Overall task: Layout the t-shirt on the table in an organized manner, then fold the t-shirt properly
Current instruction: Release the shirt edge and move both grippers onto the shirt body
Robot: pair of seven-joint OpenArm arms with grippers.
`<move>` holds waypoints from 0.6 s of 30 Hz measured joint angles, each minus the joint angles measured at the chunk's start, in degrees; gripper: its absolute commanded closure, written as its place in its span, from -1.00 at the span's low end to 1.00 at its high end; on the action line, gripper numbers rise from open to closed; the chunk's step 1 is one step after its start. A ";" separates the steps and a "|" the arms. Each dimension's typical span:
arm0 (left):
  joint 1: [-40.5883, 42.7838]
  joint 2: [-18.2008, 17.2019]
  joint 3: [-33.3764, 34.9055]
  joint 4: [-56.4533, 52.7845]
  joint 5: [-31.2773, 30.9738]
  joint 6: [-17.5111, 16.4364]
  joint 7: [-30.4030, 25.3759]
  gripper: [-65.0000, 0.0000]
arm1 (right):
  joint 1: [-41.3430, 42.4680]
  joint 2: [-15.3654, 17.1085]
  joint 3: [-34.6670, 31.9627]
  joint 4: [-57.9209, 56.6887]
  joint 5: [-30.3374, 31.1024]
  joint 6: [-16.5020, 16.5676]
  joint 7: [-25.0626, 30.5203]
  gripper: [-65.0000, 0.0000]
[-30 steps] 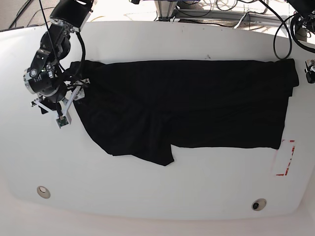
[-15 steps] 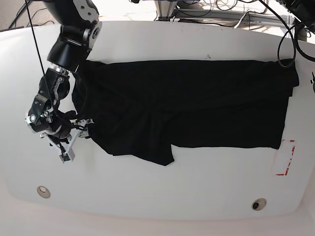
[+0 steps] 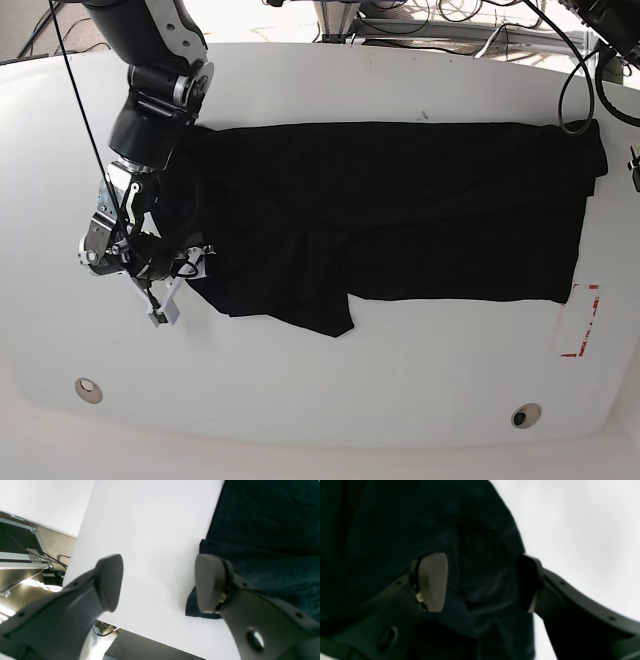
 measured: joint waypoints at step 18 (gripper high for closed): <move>-1.29 0.13 6.45 0.07 0.11 -0.02 0.13 -0.25 | -5.05 -1.77 -5.16 1.18 0.20 0.04 0.35 -0.28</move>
